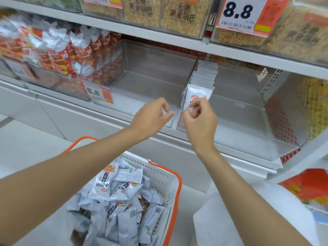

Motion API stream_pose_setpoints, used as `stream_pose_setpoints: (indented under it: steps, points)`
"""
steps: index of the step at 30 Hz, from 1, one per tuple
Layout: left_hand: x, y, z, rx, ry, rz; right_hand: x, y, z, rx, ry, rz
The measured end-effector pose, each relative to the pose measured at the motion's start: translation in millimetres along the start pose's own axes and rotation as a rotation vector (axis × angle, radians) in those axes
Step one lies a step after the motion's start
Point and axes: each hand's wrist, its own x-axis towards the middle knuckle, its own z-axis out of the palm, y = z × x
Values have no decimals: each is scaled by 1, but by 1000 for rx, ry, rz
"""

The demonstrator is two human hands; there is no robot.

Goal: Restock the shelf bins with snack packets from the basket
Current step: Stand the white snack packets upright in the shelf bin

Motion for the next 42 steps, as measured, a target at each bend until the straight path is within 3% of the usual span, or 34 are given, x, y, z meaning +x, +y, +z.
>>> stream_pose_setpoints:
  steps: [3,8,12,16,19,22,25,29,32,35,38,40,42]
  points:
    - [-36,-33,-2,105,-158,-85,-45,-6,19,-11,-282,-16]
    - [-72,-90,-8,410,-652,-248,-99,28,58,-263,-814,76]
    - [-79,-108,-11,467,-713,-309,-139,73,88,-352,-1157,202]
    - [-81,-123,-12,452,-728,-368,-174,110,127,-197,-1293,390]
    - [-84,-131,-11,440,-743,-386,-191,123,153,-125,-1294,509]
    - [-86,-139,-9,455,-781,-387,-198,127,166,-152,-1099,478]
    - [-88,-145,-8,473,-783,-391,-190,123,164,-251,-1011,228]
    - [-86,-147,-10,481,-780,-393,-168,109,148,-328,-1019,-125]
    - [-85,-144,-11,504,-763,-409,-147,90,132,-266,-966,-209]
    - [-83,-139,-14,471,-718,-426,-111,48,107,-229,-1024,-221]
    - [-82,-126,-17,154,-692,-427,-73,9,73,-218,-1027,-215]
    - [-83,-109,-18,-170,-680,-410,-55,-4,51,-81,-927,-163]
    - [-84,-95,-15,-321,-627,-343,-43,-12,34,96,-838,-71]
